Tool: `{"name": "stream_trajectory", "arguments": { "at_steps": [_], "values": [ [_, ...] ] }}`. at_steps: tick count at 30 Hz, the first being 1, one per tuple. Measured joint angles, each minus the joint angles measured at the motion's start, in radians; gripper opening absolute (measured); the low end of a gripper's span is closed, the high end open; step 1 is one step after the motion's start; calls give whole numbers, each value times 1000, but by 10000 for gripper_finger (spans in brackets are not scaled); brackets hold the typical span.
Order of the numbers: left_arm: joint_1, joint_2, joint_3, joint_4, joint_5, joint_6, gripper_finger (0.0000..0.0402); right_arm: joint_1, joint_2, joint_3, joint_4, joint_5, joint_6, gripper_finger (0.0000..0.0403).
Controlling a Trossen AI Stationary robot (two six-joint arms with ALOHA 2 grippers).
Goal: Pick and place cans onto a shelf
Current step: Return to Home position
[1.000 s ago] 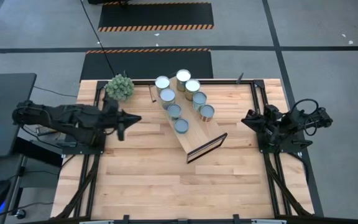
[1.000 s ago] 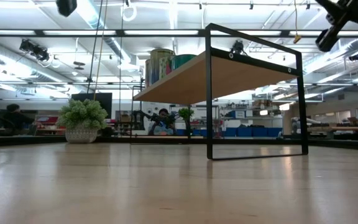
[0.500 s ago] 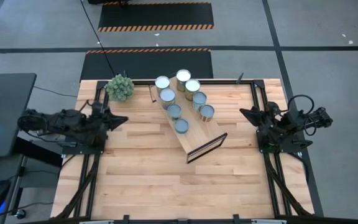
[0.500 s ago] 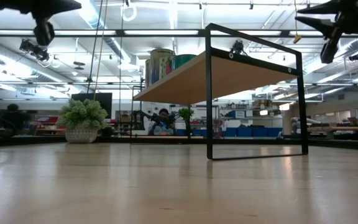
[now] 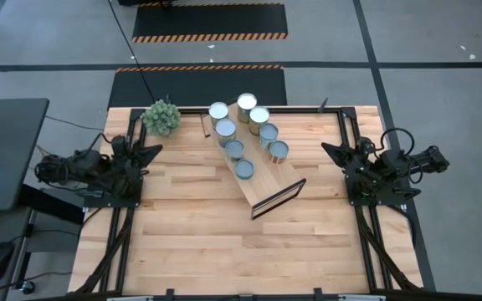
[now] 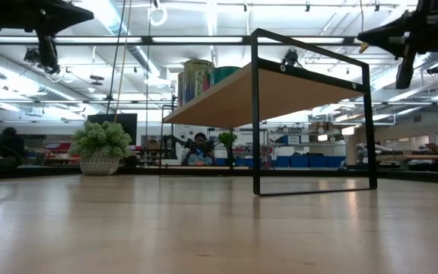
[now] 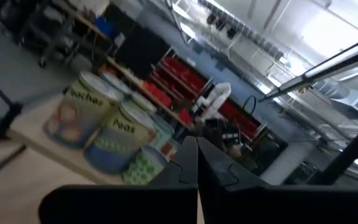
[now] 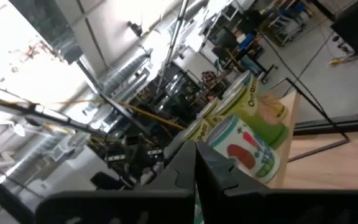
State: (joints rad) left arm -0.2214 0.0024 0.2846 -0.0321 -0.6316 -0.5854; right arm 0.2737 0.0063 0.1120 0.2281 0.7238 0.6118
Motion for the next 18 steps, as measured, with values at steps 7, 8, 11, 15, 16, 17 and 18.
{"name": "stream_trajectory", "arguments": {
  "at_steps": [7, 8, 11, 15, 16, 17, 18],
  "values": [
    [7, 1, -86, 162, -48, 82, 0, -60, 0, -89, 97, 1, 73, 5],
    [15, 1, -93, 170, -47, 81, 0, -70, 0, -103, 96, -1, 95, 4],
    [41, 2, -124, 188, -38, 74, 0, -100, 0, -105, 58, -11, 142, 3],
    [81, 1, -143, 208, -17, 73, 0, -148, 0, -106, 55, -14, 139, 2],
    [93, 2, -147, 201, -9, 73, 0, -161, 0, -106, 54, -16, 137, 2],
    [107, 2, -148, 197, 4, 73, 0, -175, 0, -106, 53, -20, 135, 2],
    [122, 1, -147, 197, 17, 69, 0, -189, 0, -106, 52, -27, 132, 2]
  ]
}}
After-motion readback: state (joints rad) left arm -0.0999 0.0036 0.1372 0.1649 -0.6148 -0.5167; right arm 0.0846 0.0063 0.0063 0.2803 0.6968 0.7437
